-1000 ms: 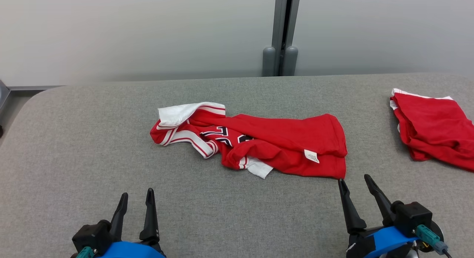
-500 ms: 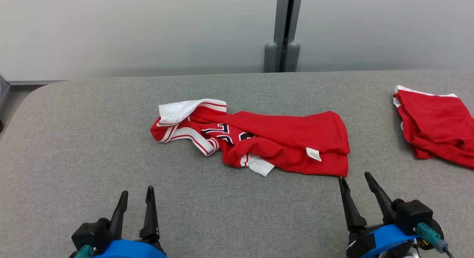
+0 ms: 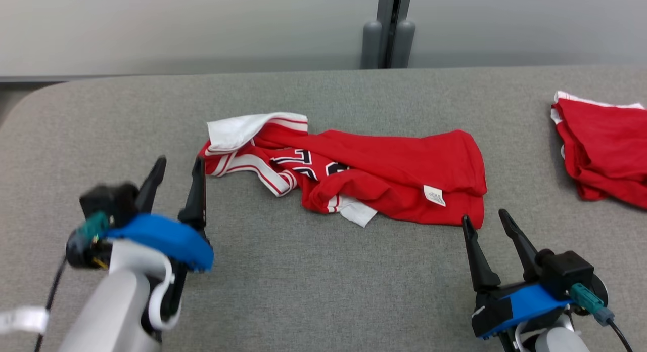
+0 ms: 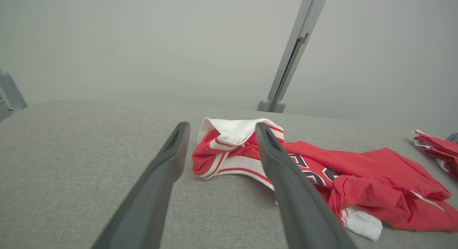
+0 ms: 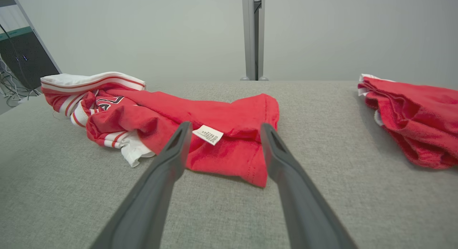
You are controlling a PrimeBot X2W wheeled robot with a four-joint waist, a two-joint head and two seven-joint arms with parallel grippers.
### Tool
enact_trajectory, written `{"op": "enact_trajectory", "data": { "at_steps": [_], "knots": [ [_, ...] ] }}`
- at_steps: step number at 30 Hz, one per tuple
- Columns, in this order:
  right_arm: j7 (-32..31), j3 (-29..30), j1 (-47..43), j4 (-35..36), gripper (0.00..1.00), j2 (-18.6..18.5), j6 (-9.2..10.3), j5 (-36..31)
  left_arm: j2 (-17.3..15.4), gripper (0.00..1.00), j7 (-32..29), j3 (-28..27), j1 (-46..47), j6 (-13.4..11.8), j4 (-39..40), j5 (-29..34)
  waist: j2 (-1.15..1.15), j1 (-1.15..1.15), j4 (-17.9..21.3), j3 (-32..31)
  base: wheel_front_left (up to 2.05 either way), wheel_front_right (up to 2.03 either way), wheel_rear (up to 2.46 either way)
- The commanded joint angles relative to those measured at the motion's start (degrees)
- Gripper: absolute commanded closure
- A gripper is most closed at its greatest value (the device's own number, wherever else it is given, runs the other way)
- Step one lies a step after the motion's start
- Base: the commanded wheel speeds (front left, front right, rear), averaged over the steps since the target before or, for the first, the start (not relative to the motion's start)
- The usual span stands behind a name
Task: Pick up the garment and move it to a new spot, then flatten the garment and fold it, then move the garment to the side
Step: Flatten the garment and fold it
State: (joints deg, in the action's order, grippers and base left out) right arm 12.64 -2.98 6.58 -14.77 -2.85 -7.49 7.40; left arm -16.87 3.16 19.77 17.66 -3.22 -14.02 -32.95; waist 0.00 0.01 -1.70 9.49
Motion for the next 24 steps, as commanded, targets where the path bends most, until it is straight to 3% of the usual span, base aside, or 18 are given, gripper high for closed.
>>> {"op": "enact_trajectory", "data": {
  "at_steps": [1, 11, 22, 24],
  "knots": [
    [-0.2, -0.3, 1.2, 0.4, 0.00, -0.1, -0.01, -0.3, -0.2, 0.00, -2.7, 0.3, 3.4, 0.5, -1.4, -0.8, 0.00, -0.01, -0.2, 1.2, 0.00, 0.00, 0.00],
    [-0.1, -1.4, 5.1, 0.9, 0.00, -0.1, -0.01, -1.2, 0.8, 0.00, -14.2, -0.3, 18.4, 1.9, -15.5, -5.0, 0.00, -0.01, 2.7, 8.6, 0.00, 0.00, 0.00],
    [0.5, -1.0, 6.5, 0.3, 0.00, -0.1, -0.01, -1.9, 2.3, 0.00, -13.8, -0.6, 24.6, 5.0, -23.9, -6.8, 0.00, -0.01, 4.3, 11.1, 0.00, 0.00, 0.00],
    [0.6, -1.1, 6.5, 0.2, 0.00, -0.1, -0.01, -1.9, 2.7, 0.52, -13.9, -0.2, 25.2, 5.5, -24.9, -6.9, 0.00, -0.01, 4.4, 11.1, 0.00, 0.00, 0.00]
  ]
}}
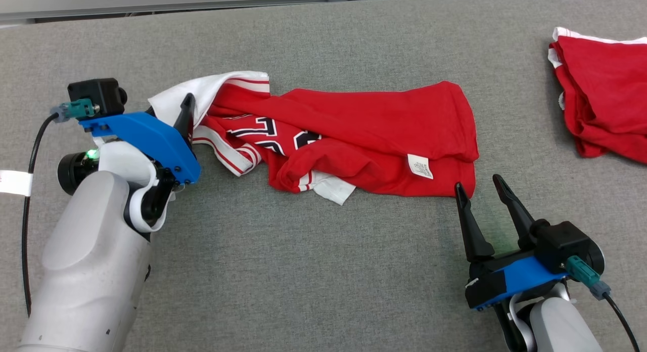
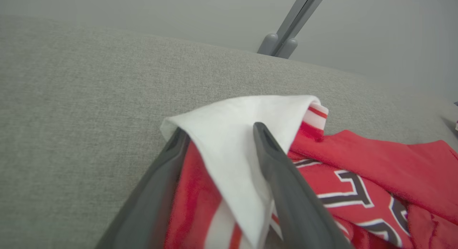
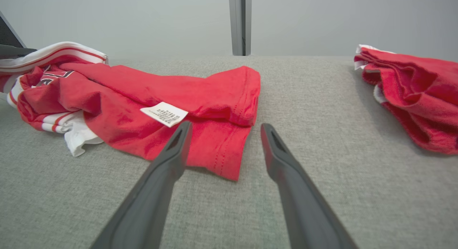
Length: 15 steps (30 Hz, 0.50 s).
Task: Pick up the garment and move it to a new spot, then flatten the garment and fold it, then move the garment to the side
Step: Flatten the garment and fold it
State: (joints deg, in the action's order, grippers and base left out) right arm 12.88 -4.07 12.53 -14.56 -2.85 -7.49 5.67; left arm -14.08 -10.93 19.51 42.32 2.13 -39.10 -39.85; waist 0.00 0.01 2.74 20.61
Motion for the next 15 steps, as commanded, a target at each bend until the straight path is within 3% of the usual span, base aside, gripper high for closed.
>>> {"op": "enact_trajectory", "data": {
  "at_steps": [1, 3, 10, 15],
  "knots": [
    [0.4, 0.0, 0.6, -0.2, 0.00, -0.1, -0.01, -0.1, 0.1, 0.64, 0.4, 0.2, 0.9, 0.3, -0.2, 0.0, 0.00, -0.01, 0.1, -0.1, 0.00, 0.00, 0.00],
    [0.4, -0.1, 0.6, -0.2, 0.00, -0.1, -0.01, -0.1, 0.2, 1.00, 1.6, 0.4, 1.7, 0.5, -0.6, 0.6, 0.00, -0.01, 0.1, -0.3, 0.00, 0.00, 0.00],
    [0.8, 0.3, -0.5, -0.9, 0.00, -0.1, -0.01, 0.1, 0.2, 1.00, 8.9, 2.2, 1.3, 2.5, 0.8, 3.0, 0.00, -0.01, -0.7, -2.4, 0.00, 0.00, 0.00],
    [0.9, 0.7, -1.4, -1.6, 0.00, -0.1, -0.01, 0.3, -0.3, 1.00, 14.9, 5.6, -2.5, 4.2, 6.2, 5.2, 0.00, -0.01, -1.7, -5.4, 0.00, 0.00, 0.00]
  ]
}}
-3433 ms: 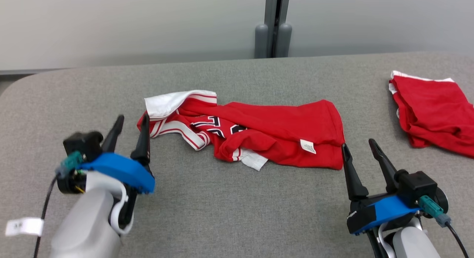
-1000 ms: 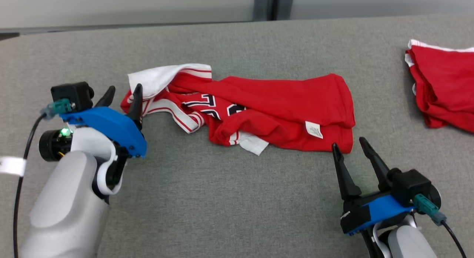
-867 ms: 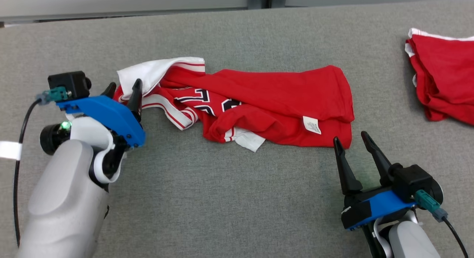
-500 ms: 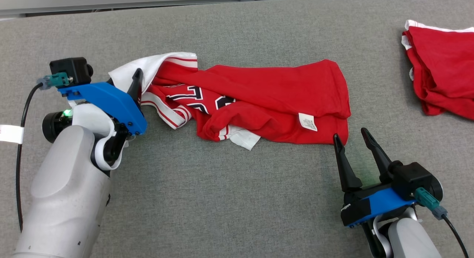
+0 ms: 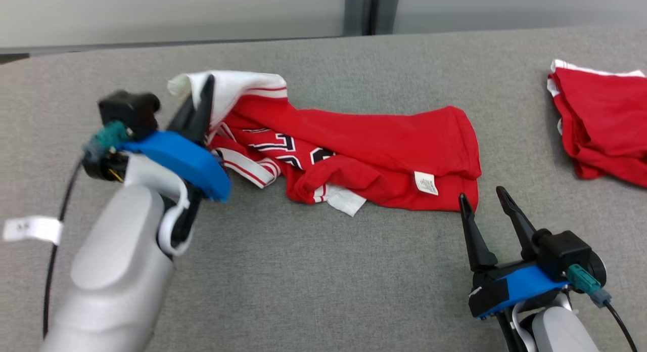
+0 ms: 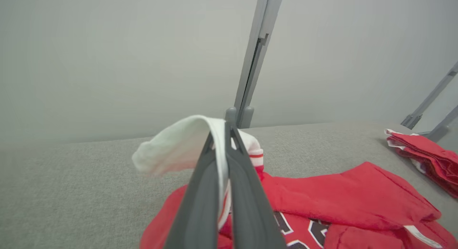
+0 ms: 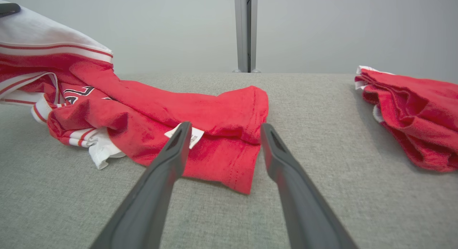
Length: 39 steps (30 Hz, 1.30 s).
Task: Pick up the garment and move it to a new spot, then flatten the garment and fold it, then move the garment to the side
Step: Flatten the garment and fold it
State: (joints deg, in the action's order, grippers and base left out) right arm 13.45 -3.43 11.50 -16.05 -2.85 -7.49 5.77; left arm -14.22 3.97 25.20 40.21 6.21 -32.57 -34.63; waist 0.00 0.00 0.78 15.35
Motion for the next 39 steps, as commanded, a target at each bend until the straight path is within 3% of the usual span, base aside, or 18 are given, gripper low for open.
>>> {"op": "enact_trajectory", "data": {
  "at_steps": [1, 11, 15, 23, 24, 25, 27, 28, 34, 39],
  "knots": [
    [0.3, 0.3, -0.6, -0.3, 0.00, -0.1, -0.01, 0.2, -0.4, 1.00, 0.7, 0.8, -1.8, 0.4, 1.2, 0.3, 0.00, 0.00, 0.0, -0.9, 0.00, 0.00, 0.00],
    [-0.5, 3.0, -4.2, -0.2, 0.00, -0.1, -0.01, -0.4, -3.9, 1.00, 0.5, 7.0, -23.3, 0.3, 14.7, -2.2, 0.00, 0.00, -2.0, -6.6, 0.00, 0.00, 0.00],
    [-0.8, 3.4, -5.1, 0.3, 0.00, -0.1, -0.01, -0.5, -4.7, 1.00, -0.4, 7.7, -28.5, -0.3, 13.0, -3.5, 0.00, 0.00, -2.4, -7.4, 0.00, 0.00, 0.00],
    [-1.1, 3.1, -5.1, 1.2, 0.00, -0.1, -0.01, -0.2, -7.6, 1.00, -0.6, 9.9, -29.5, 0.2, 7.8, -1.3, 0.00, 0.00, -2.2, -7.5, 0.00, 0.00, 0.00],
    [-1.2, 3.1, -5.2, 1.2, 0.00, -0.1, -0.01, -0.2, -7.9, 0.97, -0.3, 10.1, -29.4, 0.3, 7.7, -1.3, 0.00, 0.00, -2.1, -7.5, 0.00, 0.00, 0.00],
    [-1.2, 3.2, -5.3, 1.3, 0.00, -0.1, -0.01, -0.1, -8.1, 0.62, 0.0, 10.2, -29.4, 0.4, 8.0, -1.4, 0.00, 0.00, -2.1, -7.5, 0.00, 0.00, 0.00],
    [-1.2, 3.3, -5.5, 1.4, 0.00, -0.1, -0.01, -0.1, -8.3, 0.15, 0.6, 10.9, -30.0, 0.7, 8.7, -2.1, 0.00, 0.00, -2.0, -7.6, 0.00, 0.00, 0.00],
    [-1.1, 3.5, -5.6, 1.4, 0.00, -0.1, -0.01, 0.0, -8.4, 0.00, 0.6, 11.5, -30.6, 0.8, 9.2, -2.3, 0.00, 0.00, -2.0, -7.7, 0.00, 0.00, 0.00],
    [-0.9, 4.1, -5.9, 1.2, 0.00, -0.1, -0.01, 0.1, -9.0, 0.00, 1.6, 12.6, -32.2, 1.0, 11.7, -3.8, 0.00, 0.00, -2.1, -8.0, 0.00, 0.00, 0.00],
    [-1.0, 4.5, -5.9, 1.1, 0.00, -0.1, -0.01, 0.1, -8.8, 0.00, 4.9, 10.2, -31.8, -1.6, 14.3, -4.0, 0.00, 0.00, -2.3, -8.4, 0.00, 0.00, 0.00]
  ]
}}
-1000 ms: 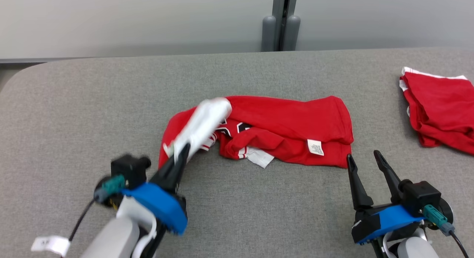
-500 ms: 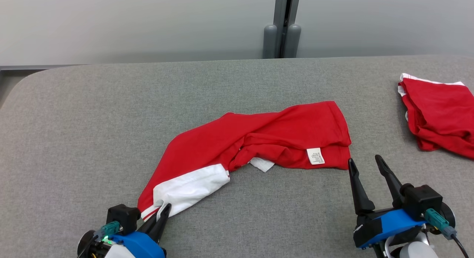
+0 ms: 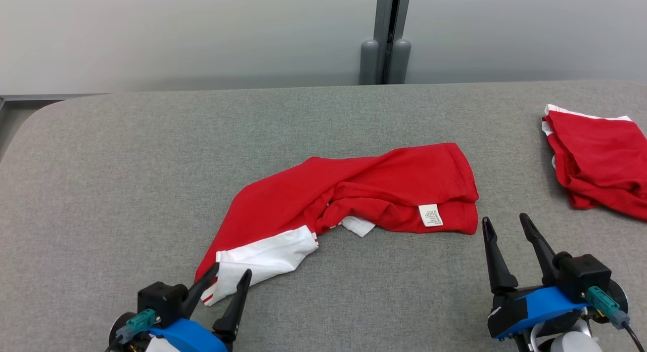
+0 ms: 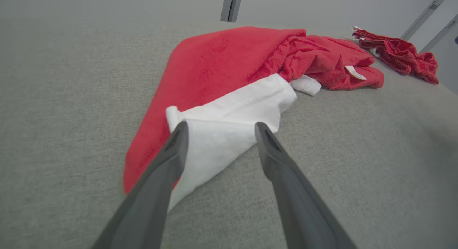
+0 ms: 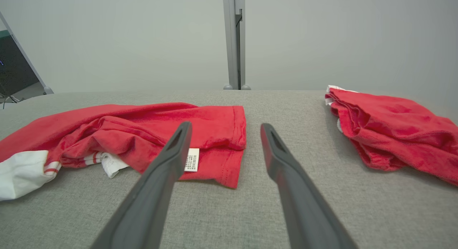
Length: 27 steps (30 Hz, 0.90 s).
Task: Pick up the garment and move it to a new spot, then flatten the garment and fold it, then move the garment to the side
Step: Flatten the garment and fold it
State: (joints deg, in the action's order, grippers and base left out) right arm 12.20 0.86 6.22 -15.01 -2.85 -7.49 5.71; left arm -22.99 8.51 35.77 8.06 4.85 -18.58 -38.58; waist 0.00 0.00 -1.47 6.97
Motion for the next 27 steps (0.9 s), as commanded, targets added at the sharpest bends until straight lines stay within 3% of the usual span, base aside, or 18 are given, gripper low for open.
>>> {"op": "enact_trajectory", "data": {
  "at_steps": [1, 7, 20, 21, 22, 23, 24, 27],
  "knots": [
    [0.2, 0.2, -0.7, 0.2, 0.00, -0.1, -0.01, 0.2, 0.1, 0.00, 0.6, -0.9, 0.4, -0.7, 0.6, -0.4, 0.00, 0.00, 0.0, -0.1, 0.00, 0.00, 0.00],
    [-0.1, -0.3, -0.7, 0.5, 0.00, -0.1, -0.01, 0.2, -0.1, 0.00, -0.5, -1.8, 1.8, -2.4, 0.1, -0.9, 0.00, 0.00, 0.2, -0.2, 0.00, 0.00, 0.00],
    [-0.4, -0.2, -0.1, 1.0, 0.00, -0.1, -0.01, -0.3, 2.1, 0.00, -1.8, -1.5, 4.9, -1.6, -8.6, -2.6, 0.00, 0.00, 1.2, 1.2, 0.00, 0.00, 0.00],
    [-0.4, -0.2, -0.1, 1.1, 0.00, -0.1, -0.01, -0.3, 2.3, 0.09, -1.8, -1.3, 5.1, -1.3, -9.2, -2.5, 0.00, 0.00, 1.2, 1.2, 0.00, 0.00, 0.00],
    [-0.4, -0.3, -0.1, 1.1, 0.00, -0.1, -0.01, -0.3, 2.6, 0.50, -1.7, -1.0, 5.4, -1.2, -9.6, -2.4, 0.00, 0.00, 1.3, 1.3, 0.00, 0.00, 0.00],
    [-0.4, -0.4, -0.1, 1.1, 0.00, -0.1, -0.01, -0.2, 2.7, 0.65, -1.6, -0.6, 5.6, -0.9, -9.9, -2.2, 0.00, 0.00, 1.3, 1.3, 0.00, 0.00, 0.00],
    [-0.4, -0.4, -0.1, 1.1, 0.00, -0.1, -0.01, 0.0, 2.8, 1.00, -1.0, -0.1, 6.1, -0.5, -10.2, -1.7, 0.00, 0.00, 1.2, 1.3, 0.00, 0.00, 0.00],
    [-0.2, -0.3, -0.2, 0.9, 0.00, -0.1, -0.01, 0.1, 2.4, 1.00, -0.4, 0.8, 5.5, -0.4, -9.6, -1.0, 0.00, 0.00, 1.0, 1.1, 0.00, 0.00, 0.00]
  ]
}}
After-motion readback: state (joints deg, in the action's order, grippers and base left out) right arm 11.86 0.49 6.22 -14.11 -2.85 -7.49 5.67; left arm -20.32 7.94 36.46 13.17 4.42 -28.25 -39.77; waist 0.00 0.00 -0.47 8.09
